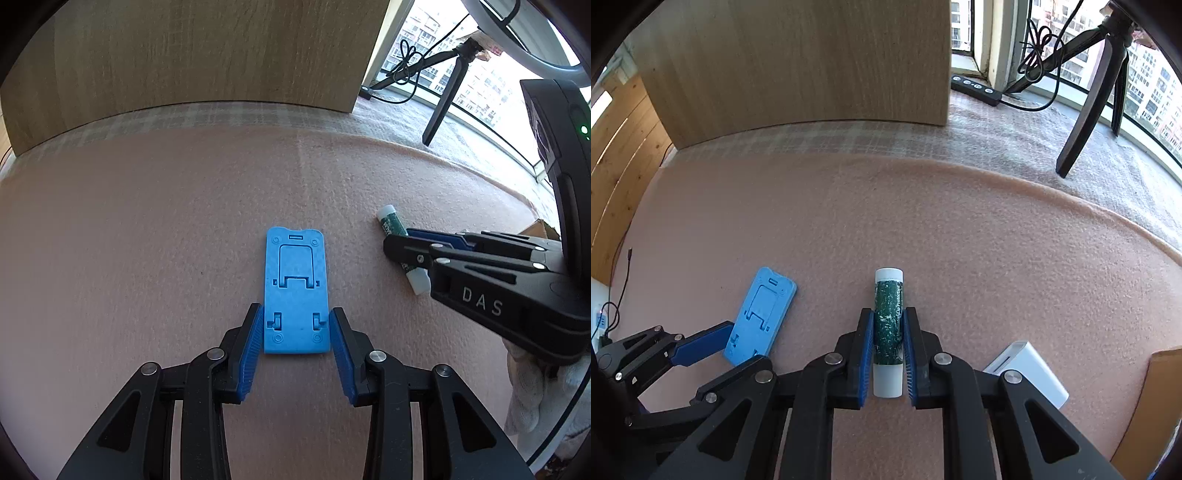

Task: Organize objects
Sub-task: 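Grasp the green glue stick with the right gripper, then carry the glue stick with the right gripper into the box while the left gripper carries the phone stand there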

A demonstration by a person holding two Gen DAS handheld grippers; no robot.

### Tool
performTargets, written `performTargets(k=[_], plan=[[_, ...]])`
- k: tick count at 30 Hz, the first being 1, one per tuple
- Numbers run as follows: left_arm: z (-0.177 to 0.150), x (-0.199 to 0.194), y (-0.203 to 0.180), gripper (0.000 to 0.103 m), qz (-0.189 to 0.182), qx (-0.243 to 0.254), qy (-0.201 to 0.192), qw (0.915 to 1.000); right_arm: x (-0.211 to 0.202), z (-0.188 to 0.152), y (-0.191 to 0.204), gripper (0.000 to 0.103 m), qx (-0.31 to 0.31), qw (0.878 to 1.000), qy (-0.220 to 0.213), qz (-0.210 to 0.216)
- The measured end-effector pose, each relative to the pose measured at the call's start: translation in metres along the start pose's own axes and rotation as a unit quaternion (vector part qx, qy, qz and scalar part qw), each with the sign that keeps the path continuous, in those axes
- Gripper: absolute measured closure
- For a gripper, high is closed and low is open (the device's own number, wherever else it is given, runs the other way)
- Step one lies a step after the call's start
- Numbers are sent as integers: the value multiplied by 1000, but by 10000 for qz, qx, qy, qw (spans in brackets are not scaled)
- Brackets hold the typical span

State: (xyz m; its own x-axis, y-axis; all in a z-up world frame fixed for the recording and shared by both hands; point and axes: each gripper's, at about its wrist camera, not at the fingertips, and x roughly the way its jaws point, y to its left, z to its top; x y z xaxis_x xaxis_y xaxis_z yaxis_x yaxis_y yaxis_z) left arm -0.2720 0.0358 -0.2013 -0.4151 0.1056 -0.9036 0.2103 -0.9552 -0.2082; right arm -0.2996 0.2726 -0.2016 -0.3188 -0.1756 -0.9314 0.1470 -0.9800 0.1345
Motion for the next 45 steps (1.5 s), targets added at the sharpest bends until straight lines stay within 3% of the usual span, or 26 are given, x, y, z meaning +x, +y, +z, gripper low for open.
performTargets(k=[11, 26, 37, 45], plan=[[-18, -7, -1, 64, 114, 7, -53, 9999, -10, -32, 11, 89, -50, 9999, -43, 142], [-77, -31, -14, 64, 311, 274, -101, 9991, -35, -103, 6, 89, 56, 9998, -165, 132], [-127, -53, -36, 64, 119, 419, -45, 9990, -60, -168, 2, 89, 221, 9994, -277, -4], [-138, -74, -62, 64, -69, 547, -202, 9983, -90, -196, -13, 89, 511, 9976, -471, 48]])
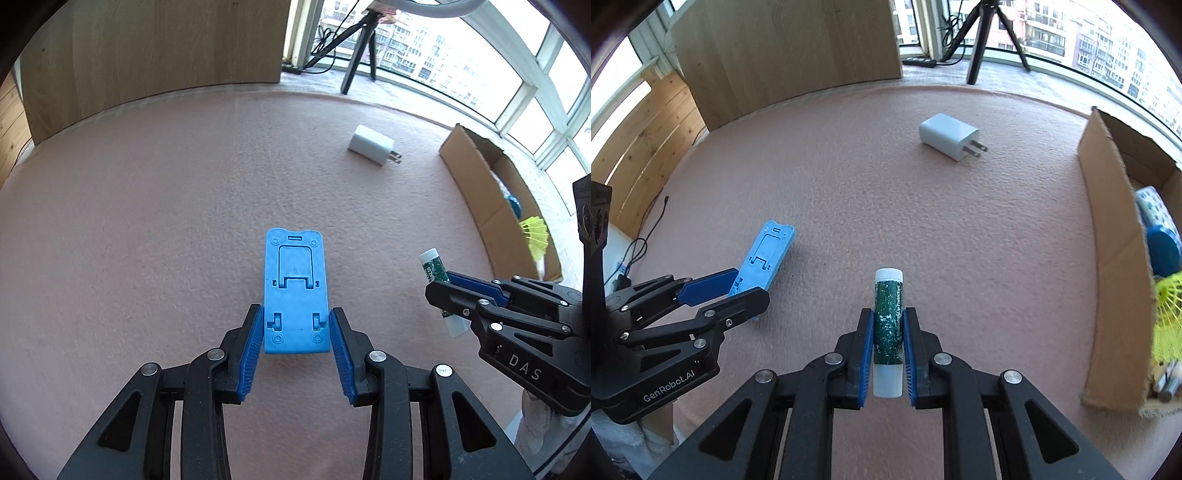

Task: Organize objects
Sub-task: 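Carry the glue stick with the right gripper into the box while the left gripper carries the phone stand there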

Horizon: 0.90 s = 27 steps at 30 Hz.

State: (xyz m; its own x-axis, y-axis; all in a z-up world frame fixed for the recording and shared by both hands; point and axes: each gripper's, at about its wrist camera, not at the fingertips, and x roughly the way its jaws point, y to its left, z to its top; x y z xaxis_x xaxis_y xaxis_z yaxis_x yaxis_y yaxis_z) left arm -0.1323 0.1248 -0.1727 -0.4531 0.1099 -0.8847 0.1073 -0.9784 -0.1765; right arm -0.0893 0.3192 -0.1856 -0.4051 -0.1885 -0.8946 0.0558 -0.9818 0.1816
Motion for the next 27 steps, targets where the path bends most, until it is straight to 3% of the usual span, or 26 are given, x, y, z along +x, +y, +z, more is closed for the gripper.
performTargets(k=[16, 27], plan=[[24, -53, -89, 64, -467, 649, -575, 9951, -80, -14, -44, 89, 356, 9972, -660, -48], [37, -49, -160, 64, -824, 1143, -606, 9882, -124, -30, -105, 89, 847, 9902, -1018, -447]])
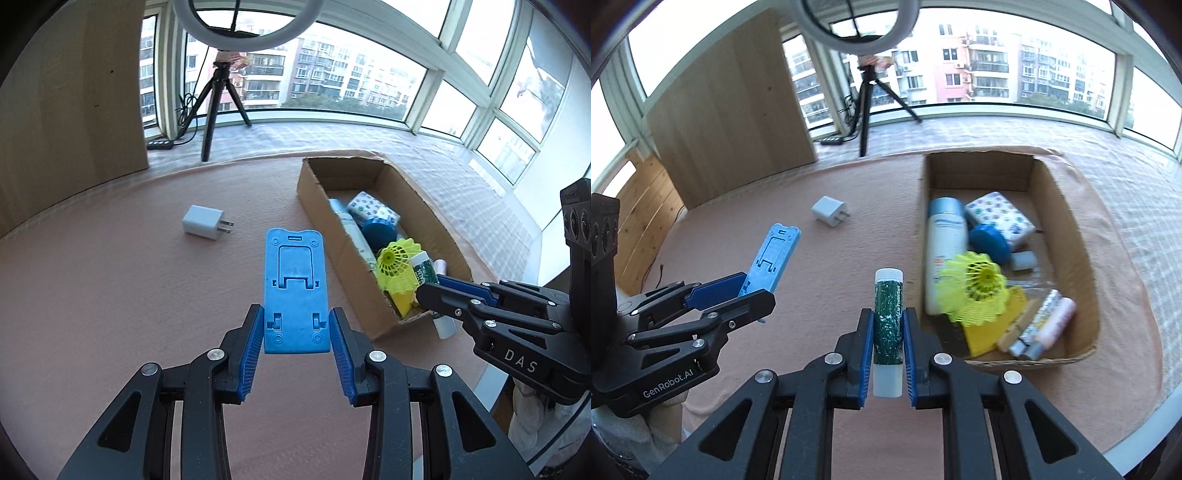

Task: Organize objects
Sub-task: 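Carry the glue stick with the right gripper into the box while the left gripper carries the phone stand there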

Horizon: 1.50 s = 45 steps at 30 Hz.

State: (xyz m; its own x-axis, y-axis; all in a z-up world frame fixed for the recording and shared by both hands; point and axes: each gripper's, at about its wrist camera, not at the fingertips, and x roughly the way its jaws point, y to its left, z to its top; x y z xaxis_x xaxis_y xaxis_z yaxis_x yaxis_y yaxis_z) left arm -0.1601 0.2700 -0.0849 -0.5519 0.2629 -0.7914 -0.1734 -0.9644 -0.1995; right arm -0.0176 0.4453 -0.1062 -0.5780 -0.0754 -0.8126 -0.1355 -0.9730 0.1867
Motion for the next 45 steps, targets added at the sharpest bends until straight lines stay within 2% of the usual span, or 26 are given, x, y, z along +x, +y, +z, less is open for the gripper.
performTargets(k=[18, 32, 34, 36, 45], plan=[[37, 52, -63, 64, -319, 443, 129, 9984, -9, 8, -75, 89, 523, 9974, -177, -460], [78, 84, -87, 64, -407, 628, 142, 9971, 2, 19, -98, 89, 584, 9967, -104, -558], [79, 86, -89, 61, -405, 680, 159, 9967, 2, 19, -100, 84, 609, 9963, -102, -591], [79, 86, -88, 60, -388, 696, 150, 9967, 2, 18, -102, 69, 653, 9960, -97, -609], [73, 78, -64, 60, -225, 524, 151, 9983, 2, 17, -102, 69, 819, 9950, -101, -564]])
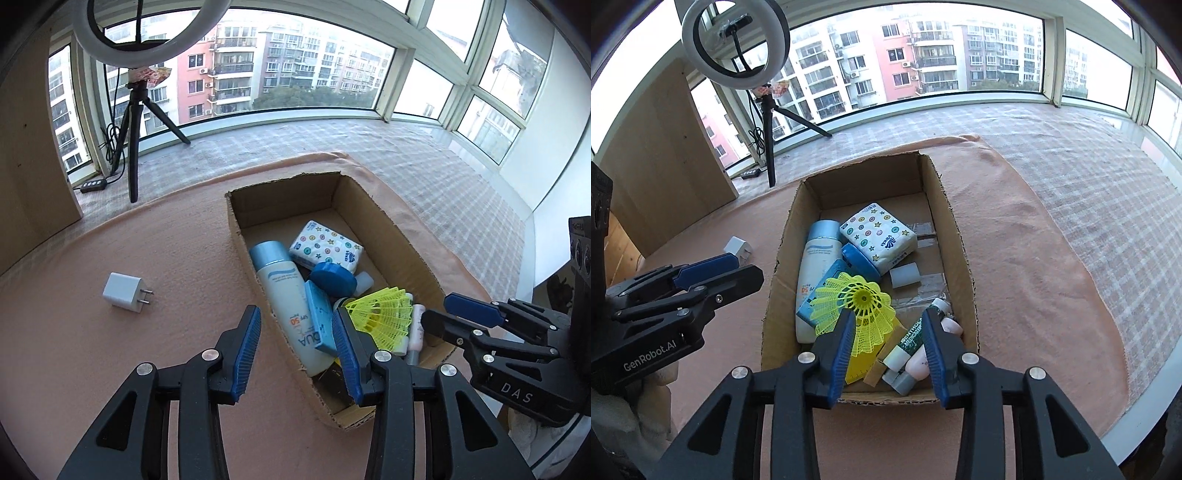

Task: Organize objects
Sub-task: 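Move the right gripper to the white charger and grasp it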

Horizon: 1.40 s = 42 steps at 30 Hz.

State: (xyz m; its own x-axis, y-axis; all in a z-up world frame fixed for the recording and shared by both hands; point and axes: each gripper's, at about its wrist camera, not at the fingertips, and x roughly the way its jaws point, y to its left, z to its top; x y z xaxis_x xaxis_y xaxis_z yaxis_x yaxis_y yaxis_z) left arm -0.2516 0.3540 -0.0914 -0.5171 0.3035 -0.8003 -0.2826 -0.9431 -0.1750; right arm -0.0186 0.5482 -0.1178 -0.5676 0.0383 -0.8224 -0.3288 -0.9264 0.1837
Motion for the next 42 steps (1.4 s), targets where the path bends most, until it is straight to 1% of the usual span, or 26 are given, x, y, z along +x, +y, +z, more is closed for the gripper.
performTargets(k=[5, 7, 9, 13, 16, 19, 22, 23, 24, 26, 30, 32, 36, 39, 42], plan=[[-13, -11, 22, 60, 126, -178, 40, 9998, 0, 2, 10, 69, -19, 9999, 3, 109], [-20, -18, 34, 60, 138, -307, 31, 9994, 0, 3, 17, 68, -77, 9998, 9, 181], [-28, -25, 47, 60, 228, -404, 15, 9989, 1, 5, 27, 66, -159, 9995, 20, 258], [-49, -38, 81, 60, 493, -610, 92, 9969, 5, 8, 51, 65, -355, 9982, 63, 479], [-65, -46, 108, 59, 630, -868, 145, 9941, 12, 14, 72, 65, -519, 9964, 101, 657], [-80, -56, 132, 55, 749, -1071, 172, 9913, 23, 23, 96, 65, -758, 9934, 154, 841], [-95, -67, 153, 54, 871, -1221, 196, 9885, 39, 35, 118, 65, -823, 9898, 296, 1125], [-99, -70, 158, 52, 922, -1265, 188, 9875, 45, 40, 124, 65, -839, 9888, 337, 1187], [-104, -75, 164, 49, 977, -1315, 168, 9863, 52, 46, 131, 65, -857, 9882, 361, 1221], [-113, -85, 178, 45, 1049, -1443, 134, 9839, 64, 56, 144, 65, -890, 9873, 425, 1248], [-134, -102, 206, 42, 1288, -1714, 146, 9766, 94, 72, 167, 65, -841, 9845, 639, 1399], [-141, -108, 219, 42, 1359, -1856, 154, 9731, 110, 77, 178, 65, -877, 9837, 732, 1385], [-156, -120, 242, 42, 1507, -2083, 167, 9662, 144, 91, 198, 65, -1029, 9833, 867, 1223], [-166, -126, 259, 42, 1577, -2259, 181, 9611, 166, 98, 205, 65, -1032, 9822, 1027, 1191], [-174, -132, 269, 42, 1586, -2350, 179, 9588, 184, 105, 210, 65, -965, 9827, 1115, 1124]])
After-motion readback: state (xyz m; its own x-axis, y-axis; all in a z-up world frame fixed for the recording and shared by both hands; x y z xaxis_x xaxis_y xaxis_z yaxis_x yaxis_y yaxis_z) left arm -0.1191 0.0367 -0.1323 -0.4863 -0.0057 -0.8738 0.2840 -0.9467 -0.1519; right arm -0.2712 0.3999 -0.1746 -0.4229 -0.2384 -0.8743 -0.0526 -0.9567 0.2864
